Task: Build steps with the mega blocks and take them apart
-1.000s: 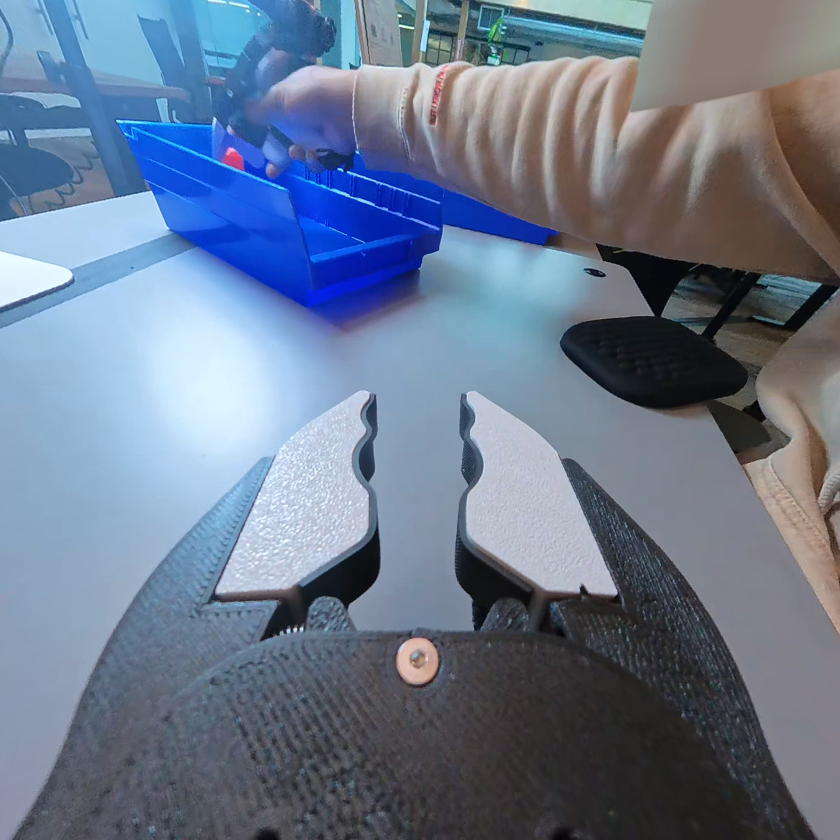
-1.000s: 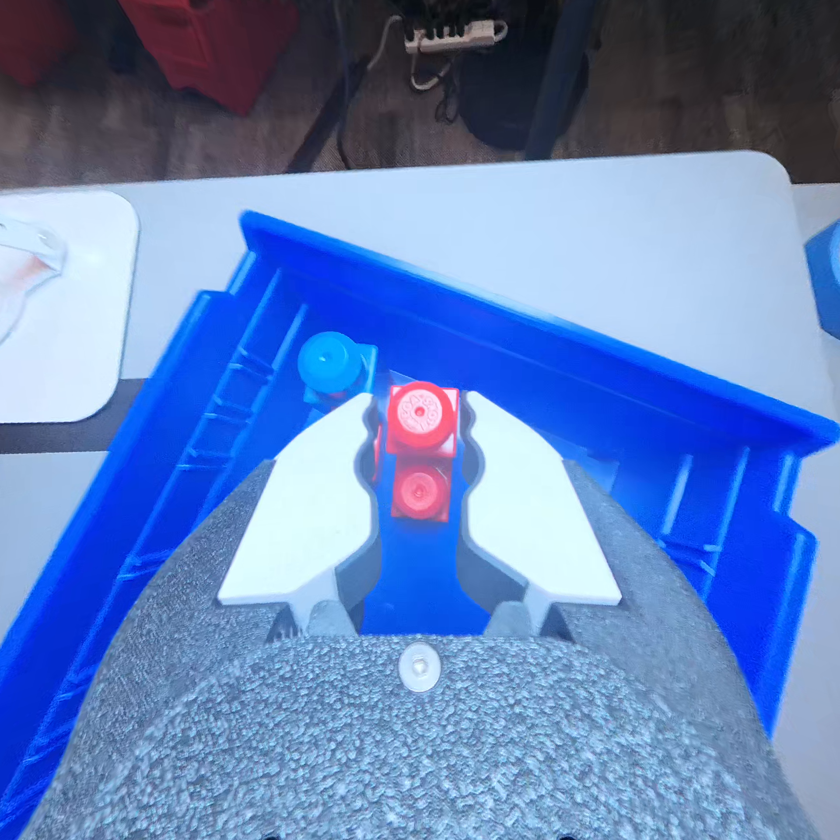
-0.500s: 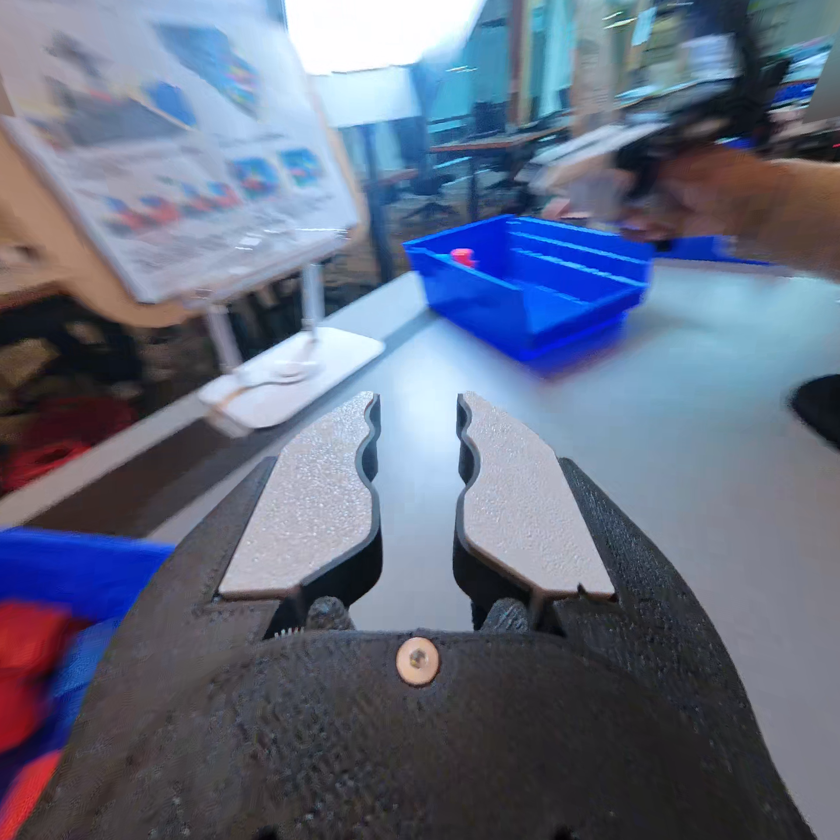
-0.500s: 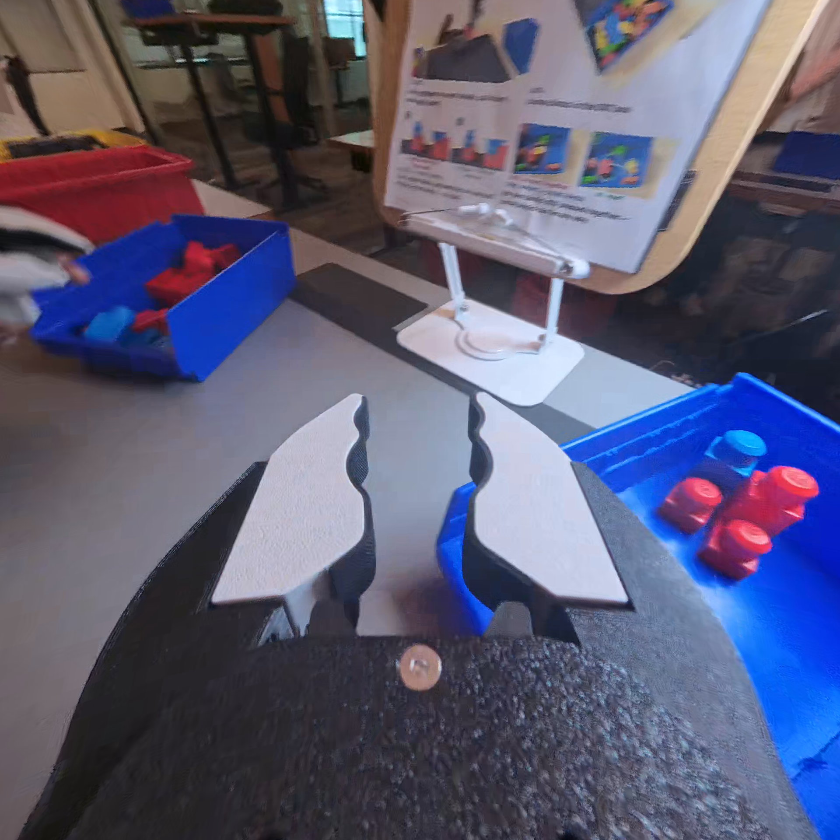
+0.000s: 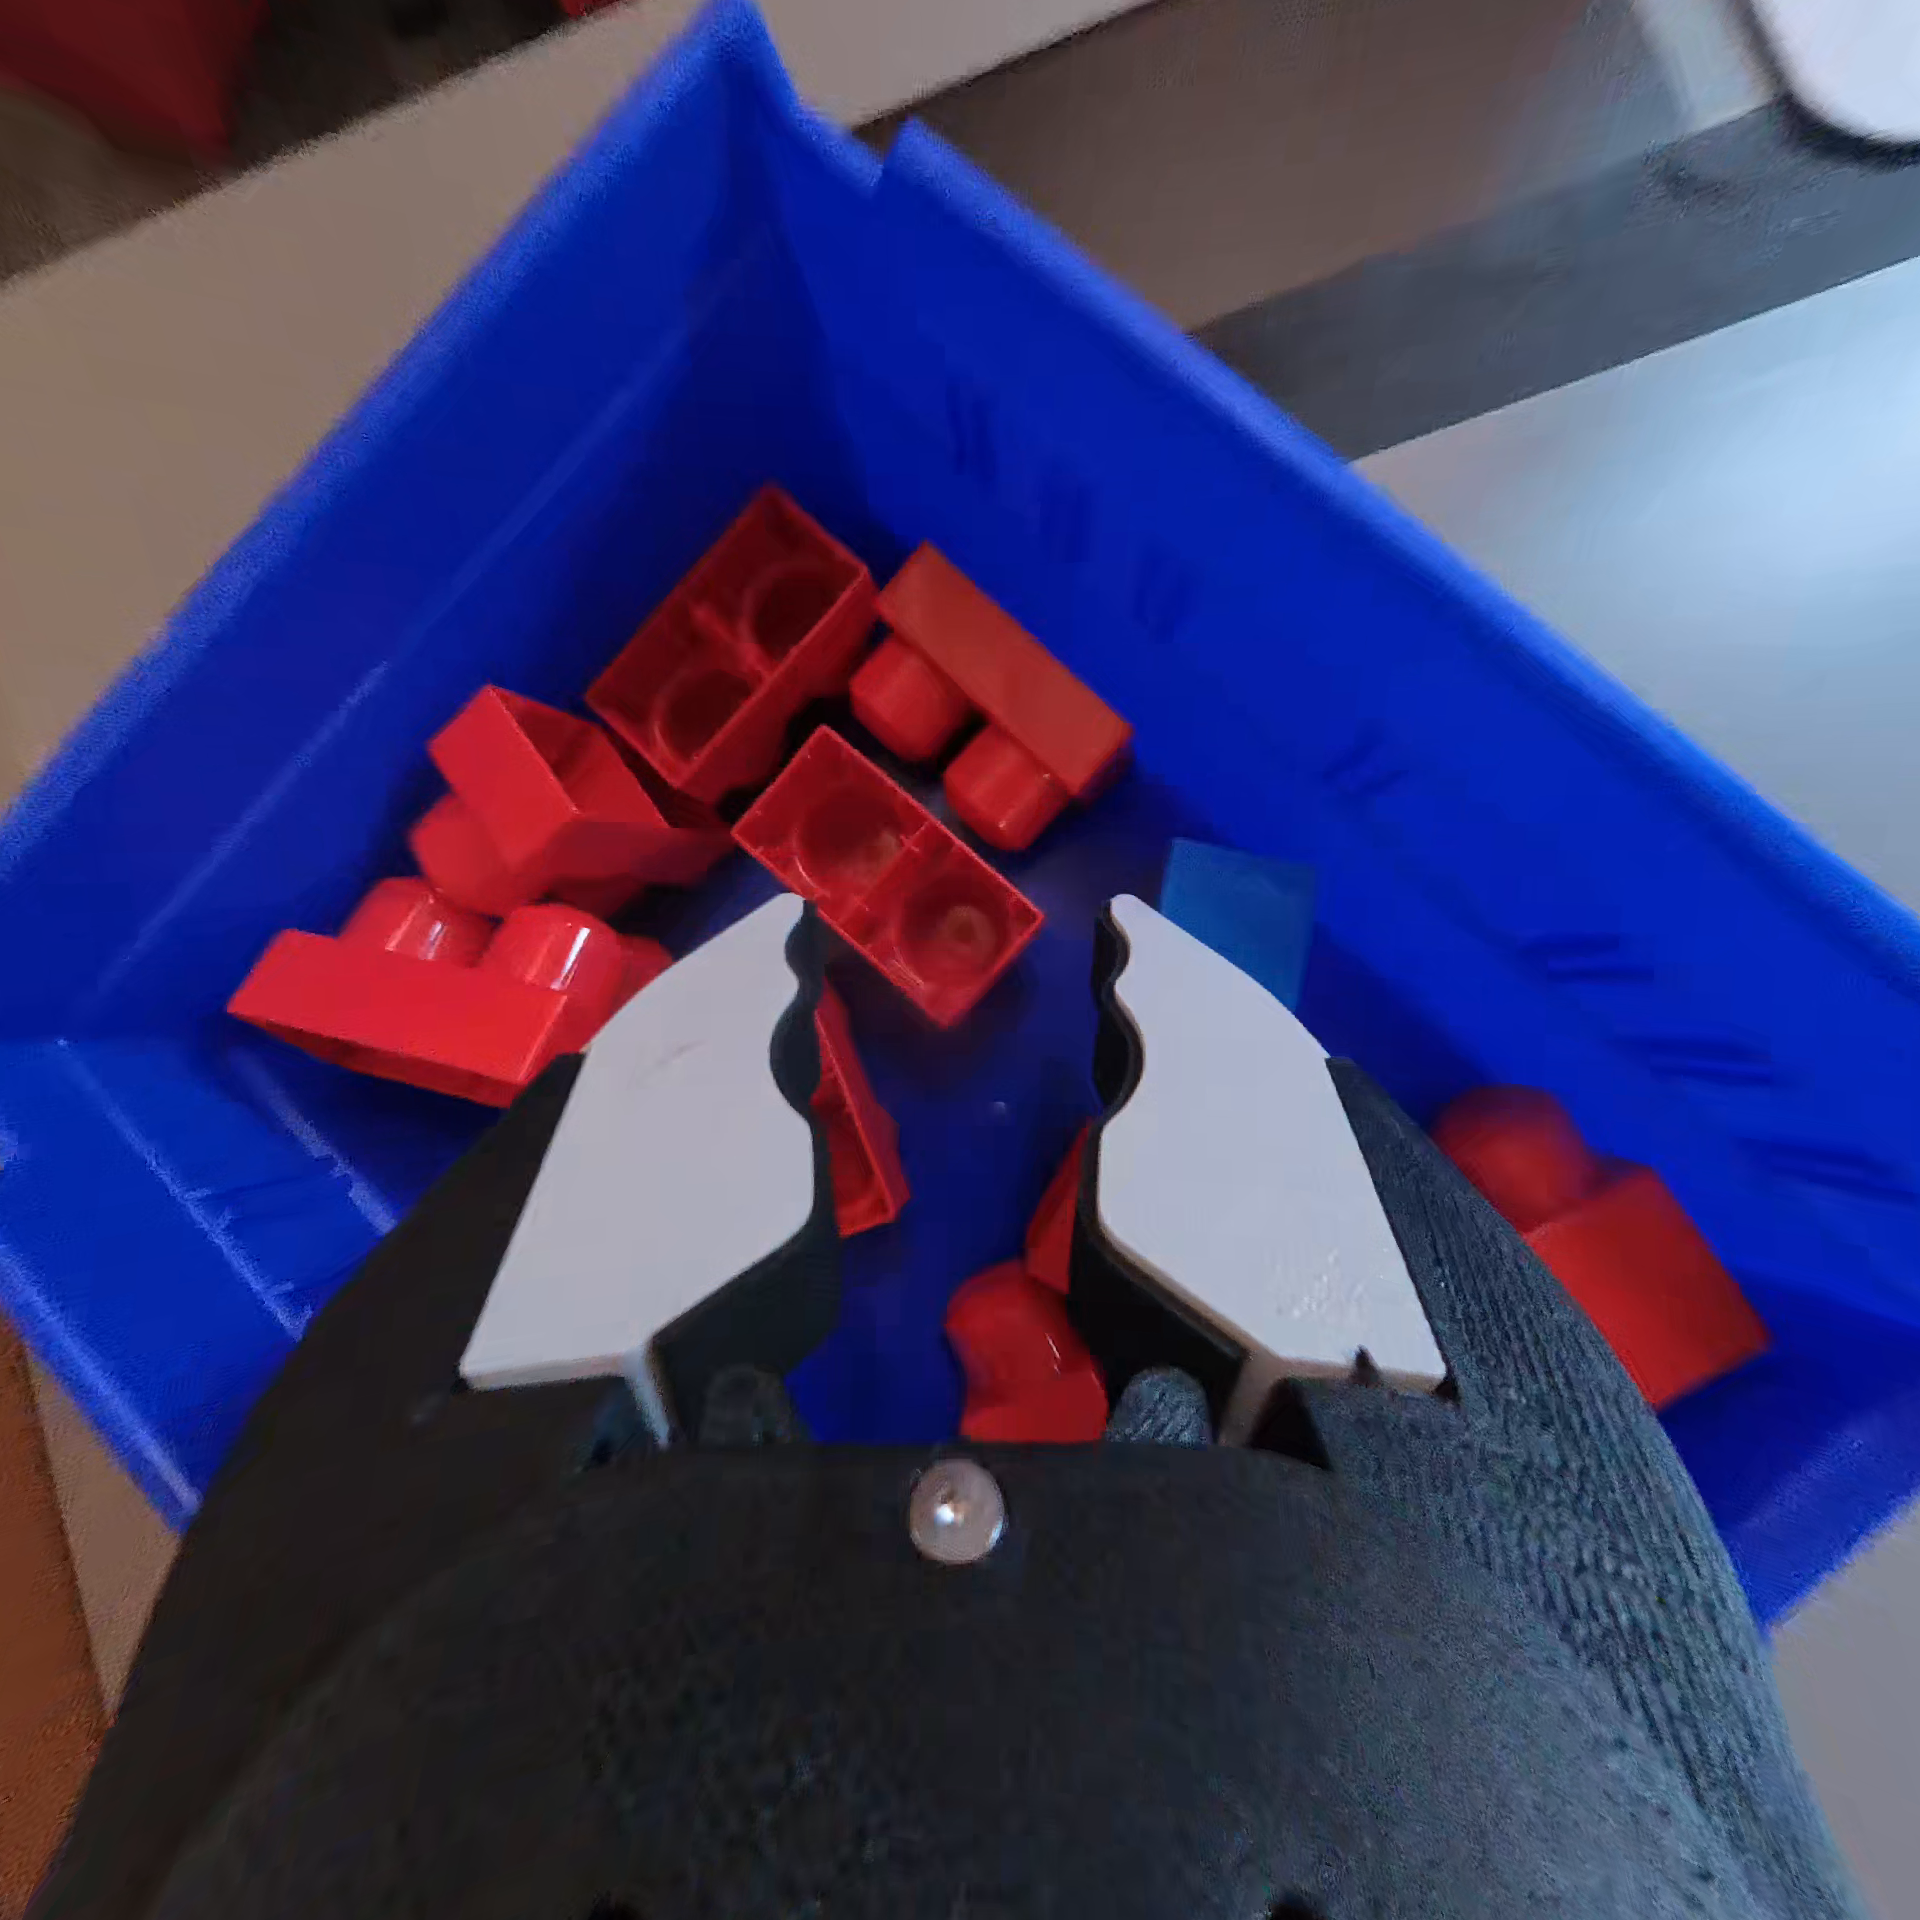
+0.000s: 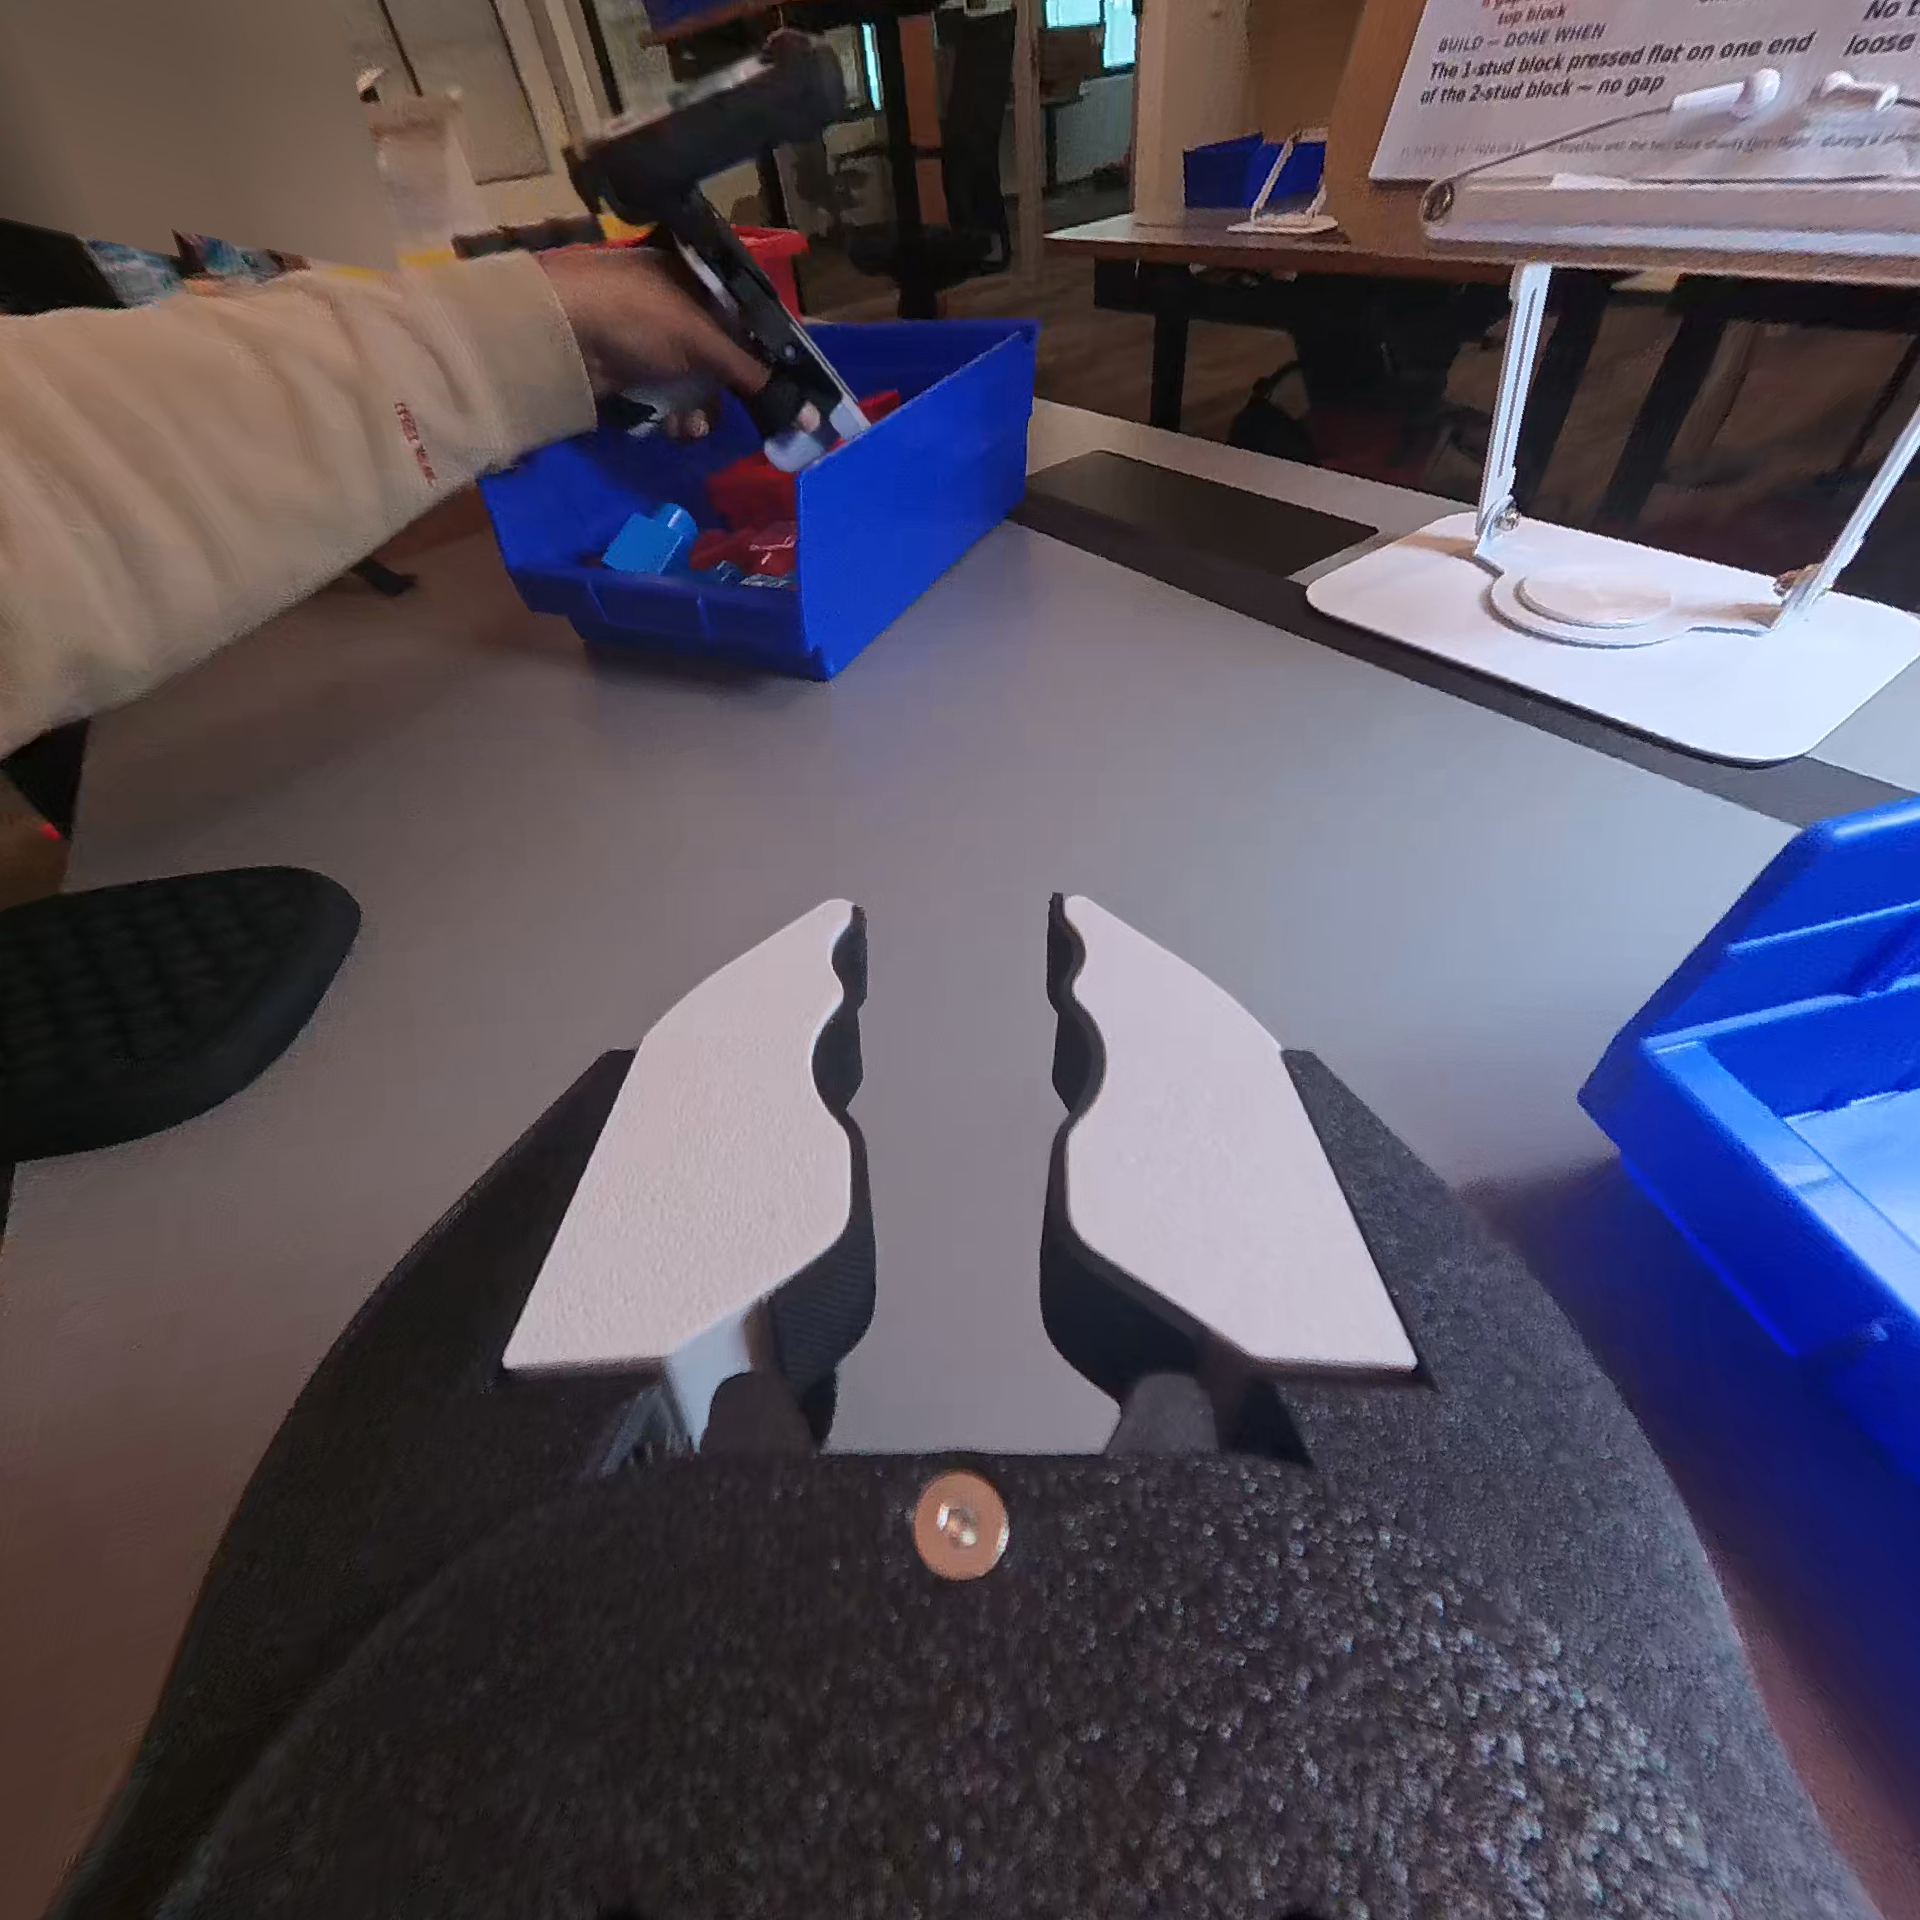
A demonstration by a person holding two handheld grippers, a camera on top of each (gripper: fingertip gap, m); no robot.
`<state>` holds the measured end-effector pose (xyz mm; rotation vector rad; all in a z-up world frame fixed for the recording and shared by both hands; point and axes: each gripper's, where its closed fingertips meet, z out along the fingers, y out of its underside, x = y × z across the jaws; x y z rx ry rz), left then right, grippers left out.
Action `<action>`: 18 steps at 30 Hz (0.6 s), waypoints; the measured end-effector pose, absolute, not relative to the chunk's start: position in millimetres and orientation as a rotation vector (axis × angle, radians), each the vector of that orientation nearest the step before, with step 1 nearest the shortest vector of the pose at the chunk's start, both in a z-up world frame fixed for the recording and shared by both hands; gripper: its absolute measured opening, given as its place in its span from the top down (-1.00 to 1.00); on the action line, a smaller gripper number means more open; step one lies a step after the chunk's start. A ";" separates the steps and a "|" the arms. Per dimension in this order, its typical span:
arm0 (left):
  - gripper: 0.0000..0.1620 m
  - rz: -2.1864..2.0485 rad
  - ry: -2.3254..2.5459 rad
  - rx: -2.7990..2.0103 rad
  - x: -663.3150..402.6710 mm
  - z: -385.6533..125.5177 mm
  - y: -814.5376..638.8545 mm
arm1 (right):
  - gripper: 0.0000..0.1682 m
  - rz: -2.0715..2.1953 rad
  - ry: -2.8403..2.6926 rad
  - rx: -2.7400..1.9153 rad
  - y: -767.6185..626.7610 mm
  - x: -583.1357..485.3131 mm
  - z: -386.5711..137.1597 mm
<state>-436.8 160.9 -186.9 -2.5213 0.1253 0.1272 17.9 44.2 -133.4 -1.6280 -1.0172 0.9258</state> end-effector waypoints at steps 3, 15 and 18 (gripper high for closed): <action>0.34 0.226 0.111 -2.626 -445.0 -214.5 162.9 | 0.62 0.938 -1.024 -1.649 43.0 18.2 -143.2; 0.84 0.435 0.297 -2.384 -441.1 -162.1 159.6 | 0.68 0.906 -1.067 -1.621 38.2 17.4 -152.2; 0.88 0.158 0.393 -2.143 -384.6 -109.9 148.4 | 0.68 0.915 -1.071 -1.579 35.4 14.8 -147.6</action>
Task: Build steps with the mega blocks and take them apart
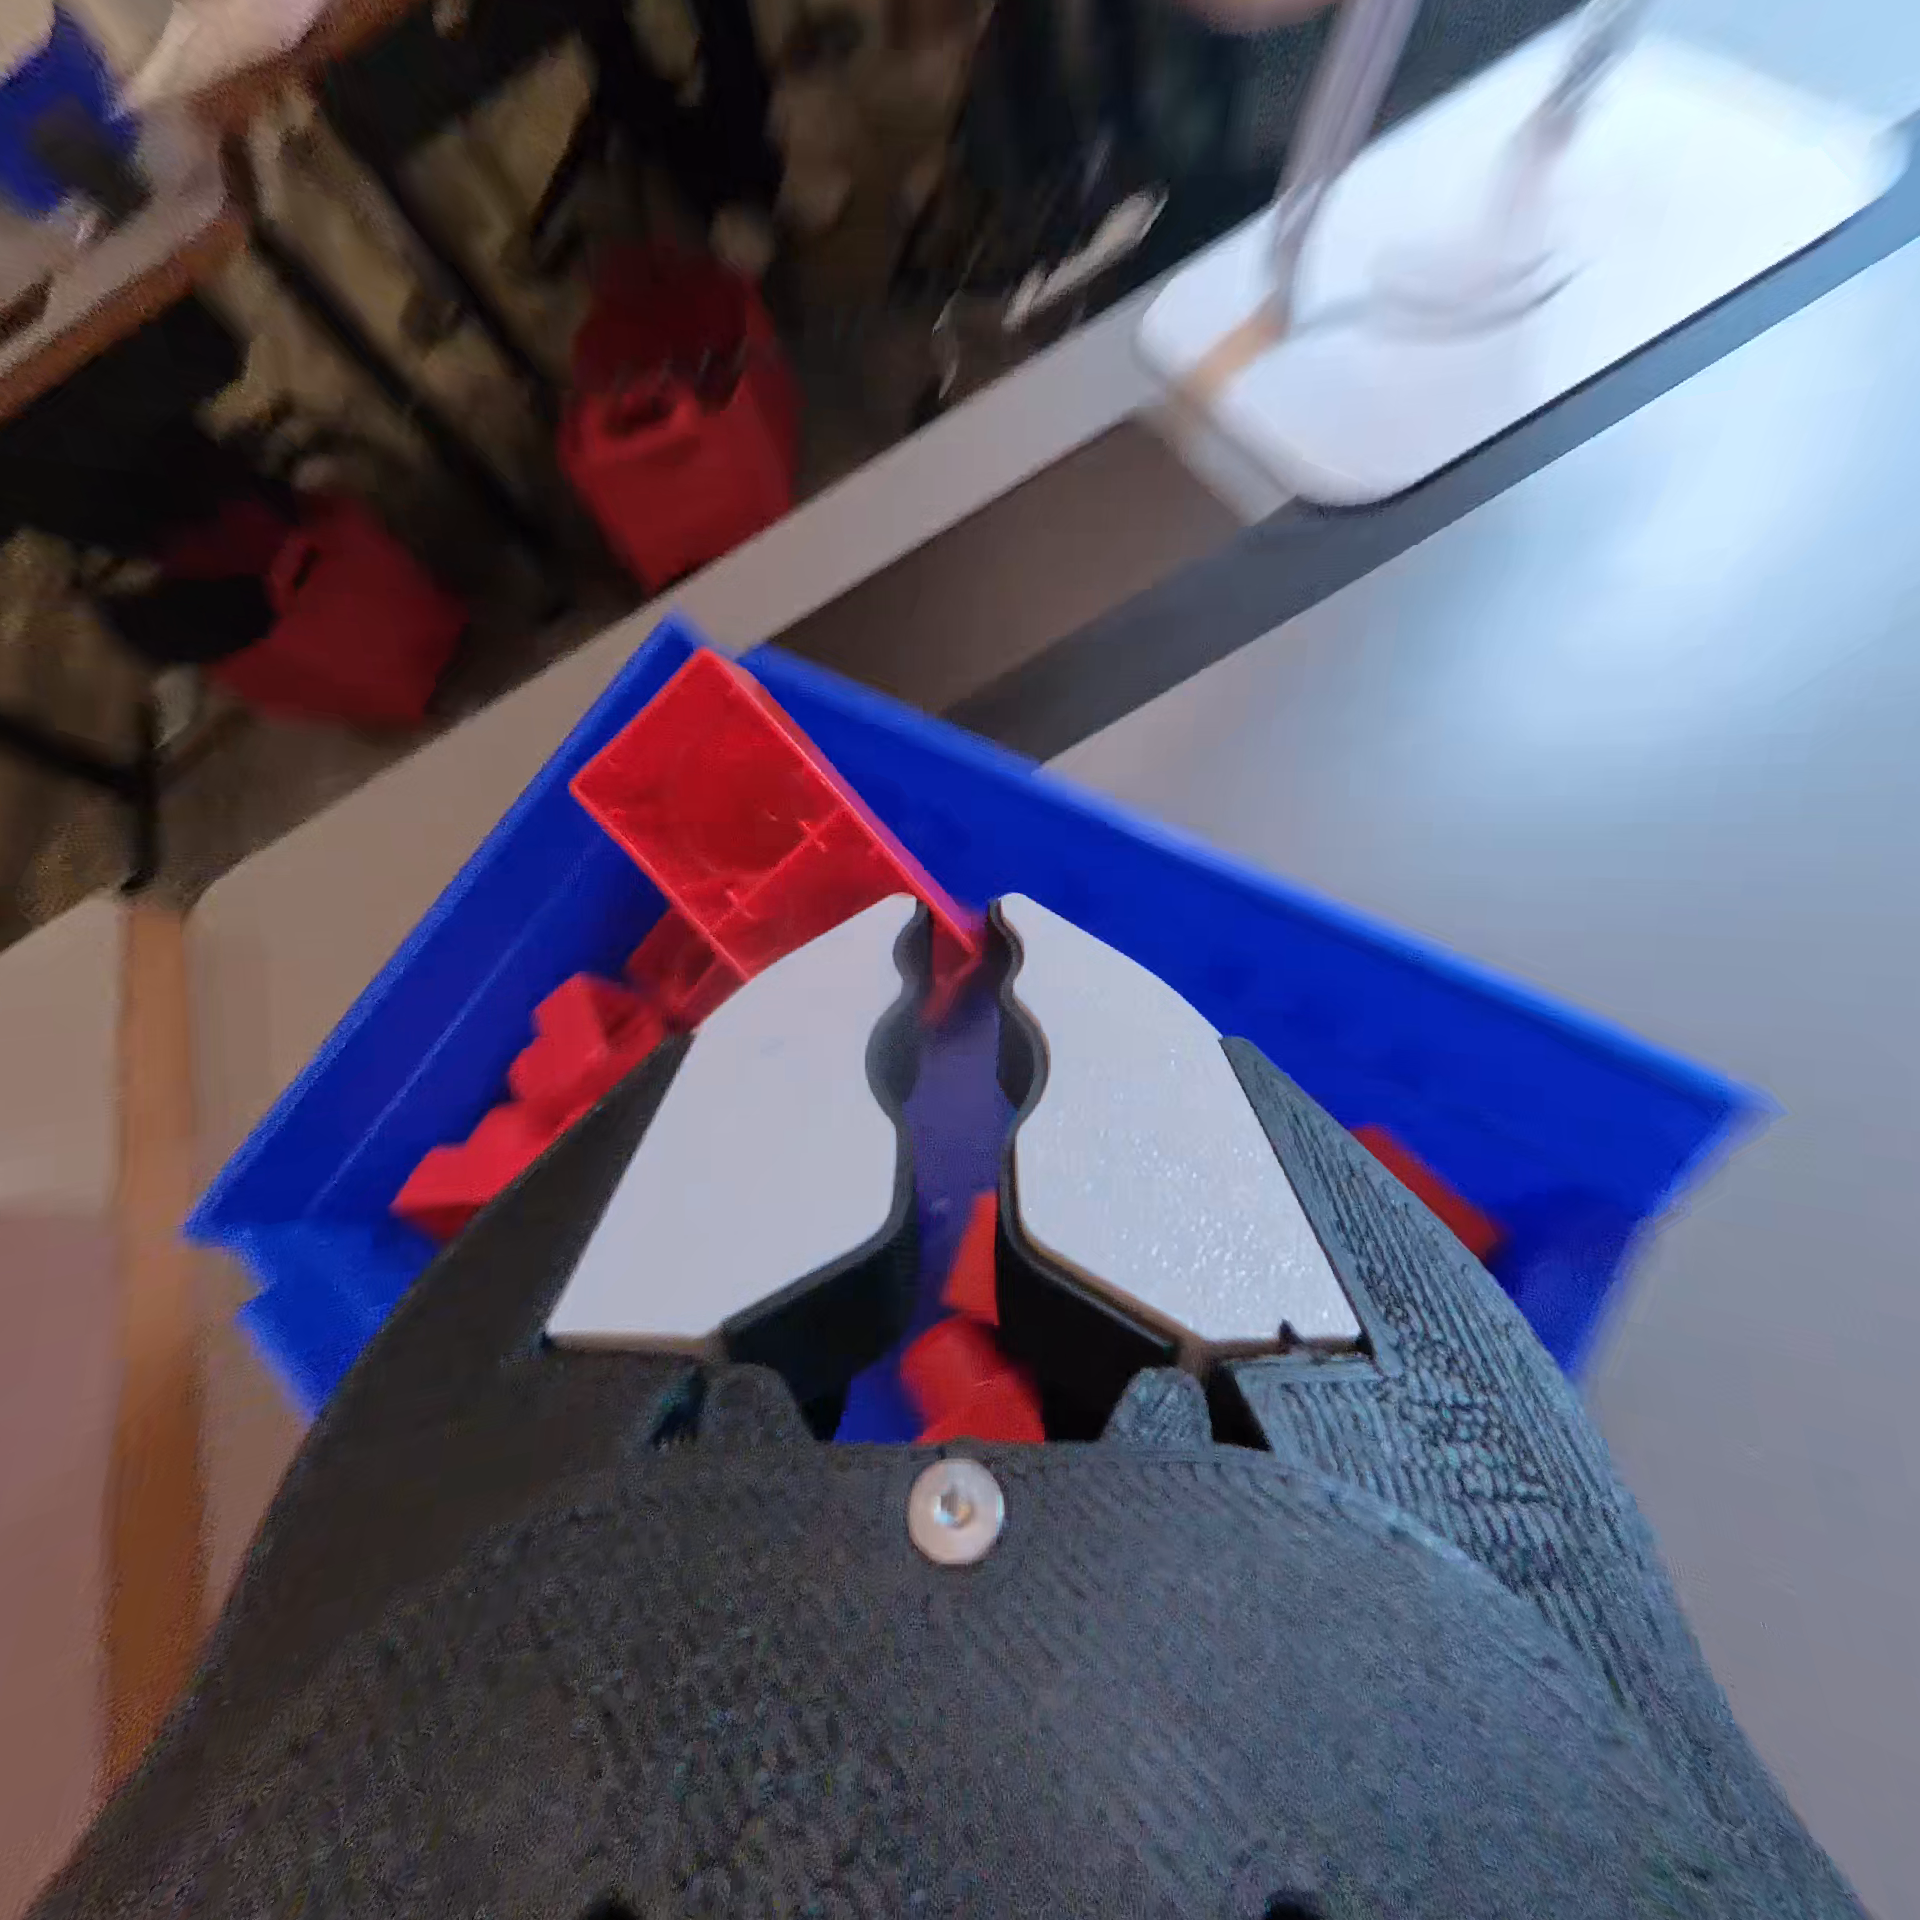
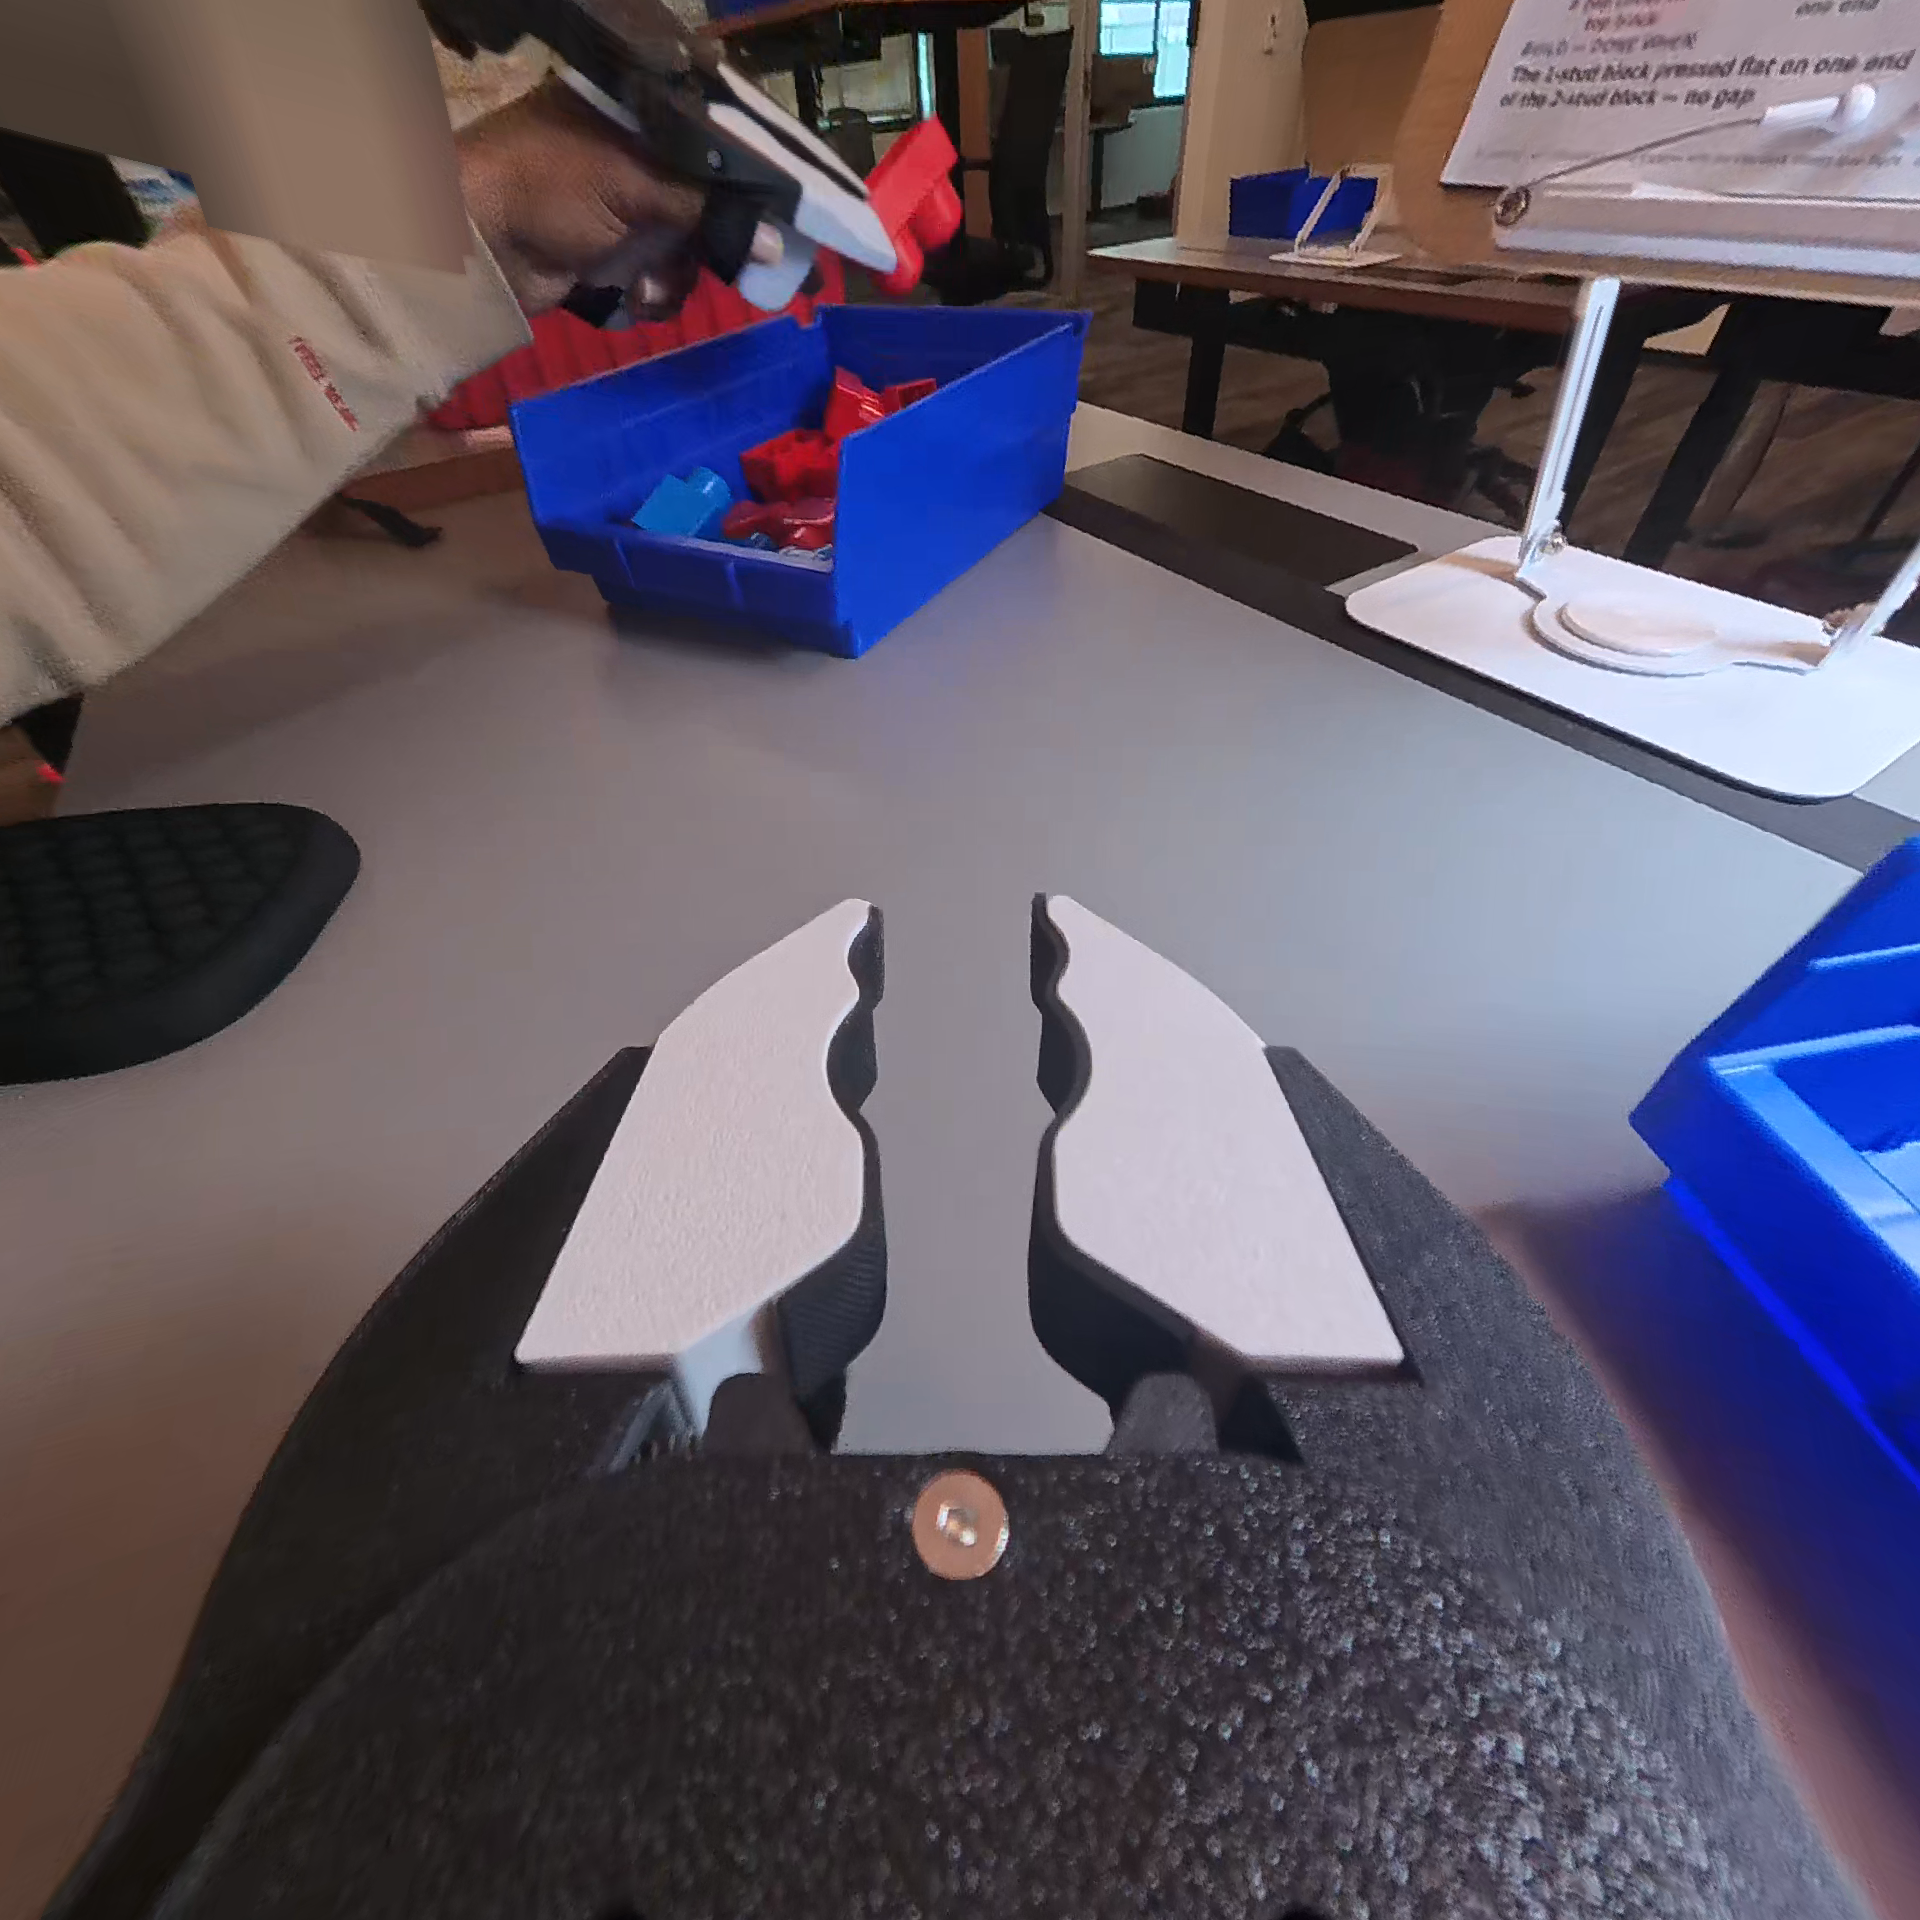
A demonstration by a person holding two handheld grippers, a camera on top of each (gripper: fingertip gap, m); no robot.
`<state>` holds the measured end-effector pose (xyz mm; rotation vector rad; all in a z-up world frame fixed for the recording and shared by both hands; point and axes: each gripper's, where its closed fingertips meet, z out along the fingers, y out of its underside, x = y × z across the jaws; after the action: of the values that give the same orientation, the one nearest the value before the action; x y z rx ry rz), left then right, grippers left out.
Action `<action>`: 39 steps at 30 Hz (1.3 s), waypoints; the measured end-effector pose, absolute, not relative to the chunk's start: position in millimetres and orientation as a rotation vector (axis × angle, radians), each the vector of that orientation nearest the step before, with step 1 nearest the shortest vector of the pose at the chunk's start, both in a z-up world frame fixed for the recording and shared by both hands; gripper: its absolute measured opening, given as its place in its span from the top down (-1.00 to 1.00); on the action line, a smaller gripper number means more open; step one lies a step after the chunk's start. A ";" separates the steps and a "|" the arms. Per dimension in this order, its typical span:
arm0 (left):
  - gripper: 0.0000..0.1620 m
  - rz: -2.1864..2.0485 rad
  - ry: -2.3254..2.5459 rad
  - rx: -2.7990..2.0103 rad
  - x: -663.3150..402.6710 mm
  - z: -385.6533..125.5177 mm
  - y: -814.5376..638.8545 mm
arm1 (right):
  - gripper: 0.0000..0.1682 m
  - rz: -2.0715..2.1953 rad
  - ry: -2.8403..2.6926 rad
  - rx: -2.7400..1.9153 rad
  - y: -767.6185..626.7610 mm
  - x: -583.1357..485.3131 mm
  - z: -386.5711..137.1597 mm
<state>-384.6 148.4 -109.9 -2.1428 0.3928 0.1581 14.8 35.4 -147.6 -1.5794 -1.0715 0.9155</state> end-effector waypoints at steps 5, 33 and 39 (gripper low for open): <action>0.88 -0.375 0.698 -1.733 -236.7 -52.1 78.7 | 0.64 1.019 -1.107 -1.483 14.5 0.9 -136.7; 0.69 -0.352 0.684 -1.723 -215.1 -77.8 32.8 | 0.64 0.355 -1.900 -1.844 -5.5 45.4 -221.5; 0.62 0.082 0.612 -2.080 -327.7 -111.1 76.6 | 0.60 0.241 -1.912 -1.776 -0.7 43.3 -224.8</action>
<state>-327.7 76.6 -111.1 -2.0801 0.6118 0.0818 43.3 -0.7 -224.8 -1.7755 -1.9122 0.2414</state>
